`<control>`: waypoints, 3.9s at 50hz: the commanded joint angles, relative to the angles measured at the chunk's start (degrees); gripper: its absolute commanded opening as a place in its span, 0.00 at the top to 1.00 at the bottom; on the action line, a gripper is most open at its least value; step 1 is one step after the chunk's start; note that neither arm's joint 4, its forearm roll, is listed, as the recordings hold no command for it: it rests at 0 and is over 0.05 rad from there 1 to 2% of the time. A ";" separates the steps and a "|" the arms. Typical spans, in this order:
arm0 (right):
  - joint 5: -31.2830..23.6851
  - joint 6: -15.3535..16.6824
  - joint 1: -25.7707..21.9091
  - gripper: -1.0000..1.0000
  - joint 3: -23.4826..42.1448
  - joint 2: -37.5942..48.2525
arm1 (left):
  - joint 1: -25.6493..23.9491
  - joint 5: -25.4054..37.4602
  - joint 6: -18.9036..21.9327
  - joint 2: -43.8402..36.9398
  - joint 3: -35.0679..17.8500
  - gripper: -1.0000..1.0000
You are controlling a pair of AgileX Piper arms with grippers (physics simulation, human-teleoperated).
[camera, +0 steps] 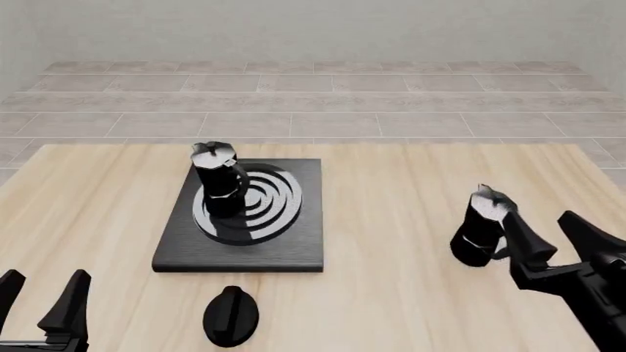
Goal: Put both moka pots on the stove.
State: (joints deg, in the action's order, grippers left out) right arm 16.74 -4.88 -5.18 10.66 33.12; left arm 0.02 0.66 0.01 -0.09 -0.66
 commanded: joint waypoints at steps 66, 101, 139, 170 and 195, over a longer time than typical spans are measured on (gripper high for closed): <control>2.43 0.60 8.27 0.00 -4.58 11.73 | 0.01 0.00 -0.02 0.00 0.00 0.00; 29.36 5.14 9.53 0.00 -4.58 38.33 | 0.01 0.02 -0.02 0.00 0.00 0.00; 37.56 4.16 8.54 0.00 -1.93 53.17 | 0.00 0.01 0.00 0.00 0.00 0.00; 36.56 3.86 6.04 1.00 -1.85 48.19 | 0.00 -0.01 0.01 0.00 0.00 0.00; 37.29 2.56 -0.25 1.00 2.56 33.37 | 0.00 0.02 -0.03 0.00 0.00 0.00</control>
State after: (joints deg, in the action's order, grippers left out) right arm 53.38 -1.31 -2.52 10.21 73.05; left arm 0.02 0.66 0.01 -0.09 -0.66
